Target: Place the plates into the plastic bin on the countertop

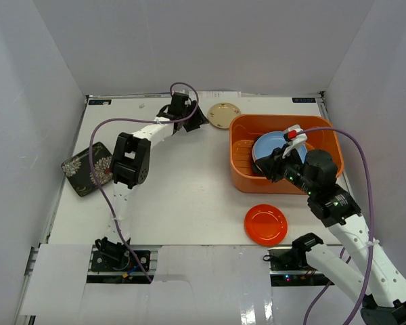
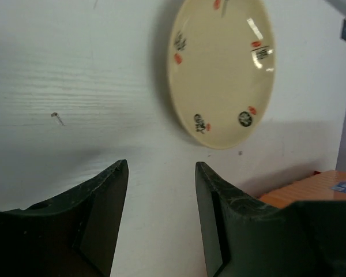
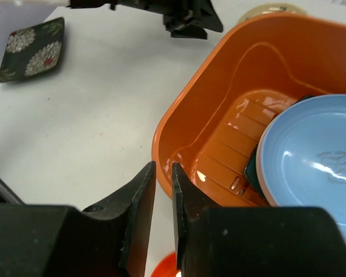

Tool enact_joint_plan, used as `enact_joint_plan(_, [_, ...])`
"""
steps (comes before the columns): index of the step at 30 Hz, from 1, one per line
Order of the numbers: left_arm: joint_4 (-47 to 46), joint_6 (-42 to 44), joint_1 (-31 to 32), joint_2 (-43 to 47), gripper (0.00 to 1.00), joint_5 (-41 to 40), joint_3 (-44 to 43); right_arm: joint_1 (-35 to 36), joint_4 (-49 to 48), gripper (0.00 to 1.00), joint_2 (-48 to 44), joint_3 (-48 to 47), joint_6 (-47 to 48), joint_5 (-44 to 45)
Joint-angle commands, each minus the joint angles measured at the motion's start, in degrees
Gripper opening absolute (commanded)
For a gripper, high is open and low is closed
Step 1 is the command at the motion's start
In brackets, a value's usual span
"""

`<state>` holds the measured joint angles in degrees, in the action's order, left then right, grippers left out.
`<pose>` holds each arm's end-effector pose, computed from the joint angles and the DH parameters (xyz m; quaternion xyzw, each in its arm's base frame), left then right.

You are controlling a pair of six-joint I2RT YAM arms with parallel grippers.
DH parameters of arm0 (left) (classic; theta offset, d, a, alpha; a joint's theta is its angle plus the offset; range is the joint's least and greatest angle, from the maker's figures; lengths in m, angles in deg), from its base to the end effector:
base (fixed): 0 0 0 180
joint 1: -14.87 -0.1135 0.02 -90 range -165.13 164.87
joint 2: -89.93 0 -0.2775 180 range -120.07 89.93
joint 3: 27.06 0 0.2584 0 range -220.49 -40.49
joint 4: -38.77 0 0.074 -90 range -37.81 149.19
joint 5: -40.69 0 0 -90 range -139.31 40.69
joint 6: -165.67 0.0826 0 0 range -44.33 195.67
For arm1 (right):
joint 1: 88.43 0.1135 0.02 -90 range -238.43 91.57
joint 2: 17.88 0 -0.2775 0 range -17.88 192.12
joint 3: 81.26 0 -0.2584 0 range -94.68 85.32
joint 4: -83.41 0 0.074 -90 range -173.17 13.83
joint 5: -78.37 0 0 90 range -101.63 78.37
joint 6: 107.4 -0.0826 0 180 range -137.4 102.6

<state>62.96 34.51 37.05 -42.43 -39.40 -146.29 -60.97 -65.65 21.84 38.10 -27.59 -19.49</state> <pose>0.5337 -0.2329 0.1657 -0.1094 0.8869 -0.2980 0.3356 0.1735 0.1029 0.3560 -0.1583 0.7491 0.2566 0.5899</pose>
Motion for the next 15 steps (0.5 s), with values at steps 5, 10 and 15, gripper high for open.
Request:
enact_joint_plan(5, [-3.5,-9.1,-0.6,-9.5,0.61,4.6,-12.7,2.4,-2.8,0.24,-1.4,3.8,-3.6,-7.3])
enact_joint_plan(10, [-3.6,-12.0,-0.6,-15.4,0.57,2.1,-16.8,4.4,-2.2,0.25,-1.5,5.3,-3.9,-5.5])
enact_joint_plan(15, [-3.5,-12.4,-0.6,-20.3,0.47,1.1,-19.9,5.2,1.4,0.31,-2.7,7.9,-4.1,-4.9])
